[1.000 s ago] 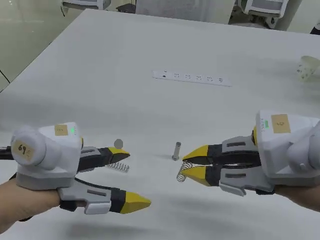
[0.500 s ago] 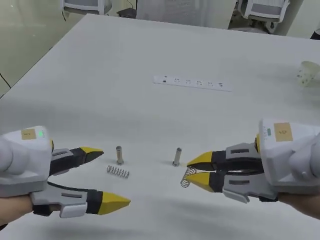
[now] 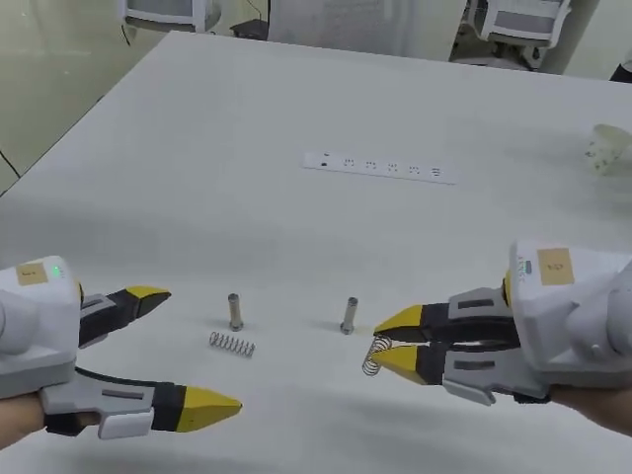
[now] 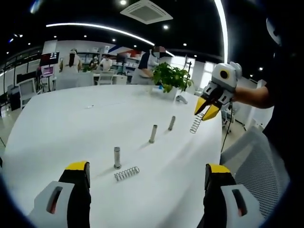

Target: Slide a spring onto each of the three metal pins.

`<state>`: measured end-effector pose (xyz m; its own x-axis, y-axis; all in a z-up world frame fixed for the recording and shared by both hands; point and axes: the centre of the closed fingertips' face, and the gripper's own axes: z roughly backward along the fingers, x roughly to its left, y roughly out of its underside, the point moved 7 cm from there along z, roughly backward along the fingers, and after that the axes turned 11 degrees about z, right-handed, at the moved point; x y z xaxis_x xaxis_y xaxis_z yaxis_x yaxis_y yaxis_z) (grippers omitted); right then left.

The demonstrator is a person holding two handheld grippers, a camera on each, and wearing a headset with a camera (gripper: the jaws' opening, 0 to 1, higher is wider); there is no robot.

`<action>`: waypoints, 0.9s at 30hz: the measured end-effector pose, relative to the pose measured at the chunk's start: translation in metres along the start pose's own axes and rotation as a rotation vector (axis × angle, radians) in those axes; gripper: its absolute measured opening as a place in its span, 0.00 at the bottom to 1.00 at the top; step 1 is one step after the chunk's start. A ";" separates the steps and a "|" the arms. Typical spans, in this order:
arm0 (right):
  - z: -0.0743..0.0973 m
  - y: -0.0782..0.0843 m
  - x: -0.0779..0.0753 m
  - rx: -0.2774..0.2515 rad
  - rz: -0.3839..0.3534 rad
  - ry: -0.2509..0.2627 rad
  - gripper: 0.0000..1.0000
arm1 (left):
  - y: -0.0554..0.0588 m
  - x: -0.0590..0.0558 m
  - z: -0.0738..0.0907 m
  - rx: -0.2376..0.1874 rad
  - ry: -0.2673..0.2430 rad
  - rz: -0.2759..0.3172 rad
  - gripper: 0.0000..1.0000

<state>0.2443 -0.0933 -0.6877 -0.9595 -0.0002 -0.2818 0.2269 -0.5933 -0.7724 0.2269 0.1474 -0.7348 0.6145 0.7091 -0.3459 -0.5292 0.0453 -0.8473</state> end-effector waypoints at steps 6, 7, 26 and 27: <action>-0.006 0.003 -0.003 0.019 0.004 -0.018 0.08 | -0.002 0.000 0.001 -0.010 -0.002 0.003 0.98; -0.007 0.004 -0.004 0.024 -0.001 -0.022 0.08 | -0.002 0.001 0.001 -0.010 -0.004 0.002 0.98; -0.020 0.010 -0.031 0.053 -0.005 0.004 0.08 | 0.000 0.003 0.005 -0.011 -0.016 0.014 0.98; -0.020 0.011 -0.034 0.052 -0.006 0.012 0.08 | 0.000 0.003 0.006 -0.014 -0.017 0.013 0.98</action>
<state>0.2827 -0.0833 -0.6978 -0.9587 0.0132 -0.2842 0.2117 -0.6346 -0.7433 0.2256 0.1536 -0.7336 0.5975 0.7216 -0.3497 -0.5288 0.0268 -0.8483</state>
